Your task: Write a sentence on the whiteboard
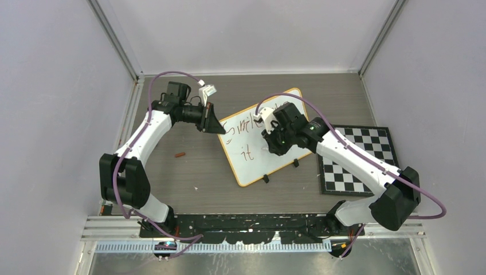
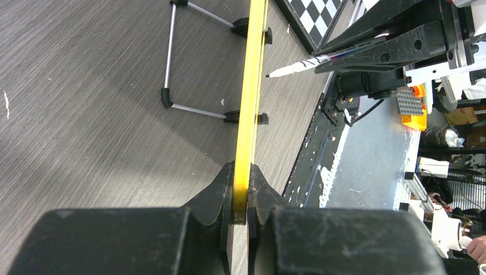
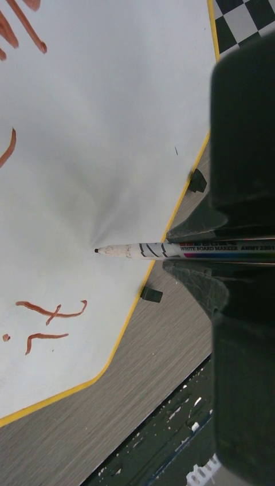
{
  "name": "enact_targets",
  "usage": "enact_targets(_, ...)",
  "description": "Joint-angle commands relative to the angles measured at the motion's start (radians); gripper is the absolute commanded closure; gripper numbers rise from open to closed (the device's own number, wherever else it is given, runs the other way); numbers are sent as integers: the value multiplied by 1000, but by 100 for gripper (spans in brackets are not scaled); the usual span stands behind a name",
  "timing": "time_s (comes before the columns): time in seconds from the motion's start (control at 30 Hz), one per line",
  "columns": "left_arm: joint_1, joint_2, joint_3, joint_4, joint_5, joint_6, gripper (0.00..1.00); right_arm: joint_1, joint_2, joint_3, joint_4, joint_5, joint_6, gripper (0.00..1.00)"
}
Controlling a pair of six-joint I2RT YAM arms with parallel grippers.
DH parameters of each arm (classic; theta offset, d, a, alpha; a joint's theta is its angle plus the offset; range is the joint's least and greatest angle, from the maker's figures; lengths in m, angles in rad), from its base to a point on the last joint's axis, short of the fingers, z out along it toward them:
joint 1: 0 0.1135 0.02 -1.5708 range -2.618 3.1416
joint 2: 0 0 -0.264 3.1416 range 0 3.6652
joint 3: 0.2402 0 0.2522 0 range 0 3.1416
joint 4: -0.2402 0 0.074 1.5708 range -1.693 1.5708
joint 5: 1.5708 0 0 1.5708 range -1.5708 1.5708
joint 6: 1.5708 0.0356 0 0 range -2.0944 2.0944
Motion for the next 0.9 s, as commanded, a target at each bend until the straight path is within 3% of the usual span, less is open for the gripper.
enact_targets(0.0,5,-7,31,-6,-59,23,100,4,0,7,54,43,8,100)
enact_targets(0.87,6,3,29,-3,-58,27,100,38,35,-32,51,53,-21,100)
